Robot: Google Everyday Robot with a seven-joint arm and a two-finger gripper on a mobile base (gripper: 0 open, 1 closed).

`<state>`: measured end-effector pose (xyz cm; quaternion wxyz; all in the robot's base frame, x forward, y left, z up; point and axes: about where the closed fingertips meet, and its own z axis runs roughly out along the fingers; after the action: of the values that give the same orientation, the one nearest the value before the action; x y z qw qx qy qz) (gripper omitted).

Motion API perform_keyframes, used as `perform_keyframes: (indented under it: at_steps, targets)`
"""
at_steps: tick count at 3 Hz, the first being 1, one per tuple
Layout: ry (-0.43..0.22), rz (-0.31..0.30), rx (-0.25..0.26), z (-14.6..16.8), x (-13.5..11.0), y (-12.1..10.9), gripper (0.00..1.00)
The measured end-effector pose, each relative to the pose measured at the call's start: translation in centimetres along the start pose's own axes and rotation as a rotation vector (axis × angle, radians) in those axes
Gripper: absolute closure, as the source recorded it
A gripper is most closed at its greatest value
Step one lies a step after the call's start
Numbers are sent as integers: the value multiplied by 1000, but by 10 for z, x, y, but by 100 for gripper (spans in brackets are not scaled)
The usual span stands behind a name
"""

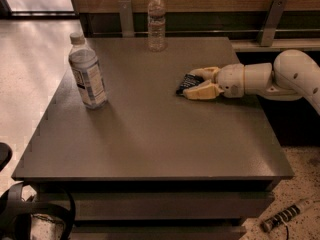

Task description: Pick rxbar blueberry

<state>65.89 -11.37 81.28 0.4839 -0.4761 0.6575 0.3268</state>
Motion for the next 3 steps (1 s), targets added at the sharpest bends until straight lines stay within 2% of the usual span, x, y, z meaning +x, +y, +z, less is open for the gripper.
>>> perform_keyframes:
  at_steps: [2,3]
  targets:
    - [-2,-16,8,-6,-9,-1,100]
    - [-13,-88,46,-34,-46,-8,100]
